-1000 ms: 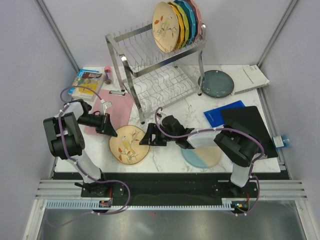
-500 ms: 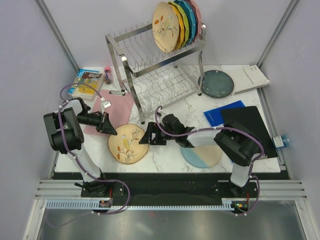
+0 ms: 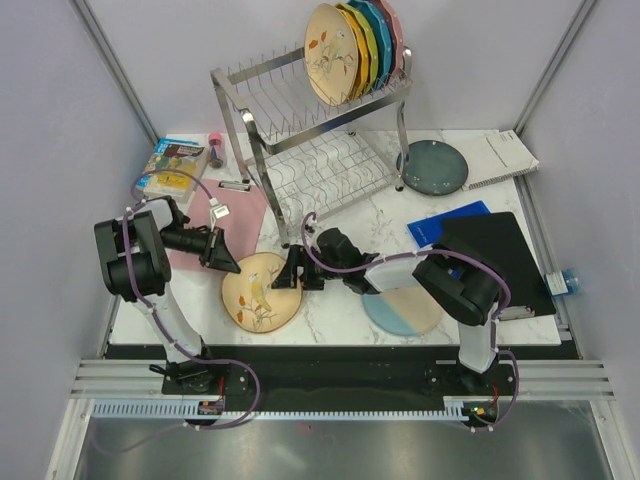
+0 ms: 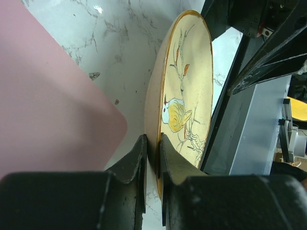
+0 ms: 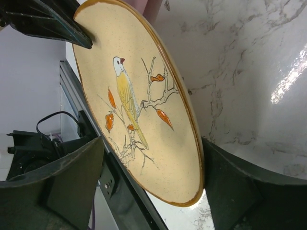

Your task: Load the plates into the dish rack

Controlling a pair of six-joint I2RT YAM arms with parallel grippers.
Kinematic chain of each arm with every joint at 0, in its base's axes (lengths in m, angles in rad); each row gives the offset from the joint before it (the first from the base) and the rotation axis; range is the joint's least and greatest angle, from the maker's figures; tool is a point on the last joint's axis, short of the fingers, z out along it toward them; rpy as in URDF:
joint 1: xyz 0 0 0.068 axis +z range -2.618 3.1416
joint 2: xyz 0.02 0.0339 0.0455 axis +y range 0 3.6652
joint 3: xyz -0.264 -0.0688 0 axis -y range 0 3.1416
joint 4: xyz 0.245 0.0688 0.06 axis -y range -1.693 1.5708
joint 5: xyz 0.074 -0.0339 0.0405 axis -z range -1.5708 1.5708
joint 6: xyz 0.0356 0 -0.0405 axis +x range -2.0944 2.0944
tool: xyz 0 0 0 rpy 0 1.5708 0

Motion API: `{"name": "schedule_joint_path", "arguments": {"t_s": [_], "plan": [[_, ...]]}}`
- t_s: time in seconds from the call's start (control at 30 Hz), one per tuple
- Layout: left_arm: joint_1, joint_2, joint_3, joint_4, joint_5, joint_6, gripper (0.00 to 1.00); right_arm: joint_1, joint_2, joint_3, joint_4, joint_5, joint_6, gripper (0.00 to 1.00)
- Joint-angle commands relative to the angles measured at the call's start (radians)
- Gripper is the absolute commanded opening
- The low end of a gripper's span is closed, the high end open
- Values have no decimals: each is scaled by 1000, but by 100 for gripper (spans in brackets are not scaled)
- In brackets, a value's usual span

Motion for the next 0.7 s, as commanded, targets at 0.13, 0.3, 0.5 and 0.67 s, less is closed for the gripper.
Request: {"name": "schedule_joint_path", "arguments": {"t_s": [0.13,0.3,0.5,0.67], "plan": [[-33,7,3,-292,186,-22,2,32,49,35,168,-49,36,58],[-67,17,-23,-291,193,-23,2,32,66,67,185,-44,48,49],[-69,31,-20,-291,188,-31,2,36,95,95,192,-32,70,42],[-62,40,-17,-289,173,-42,6,27,63,107,114,-67,-5,11]]}}
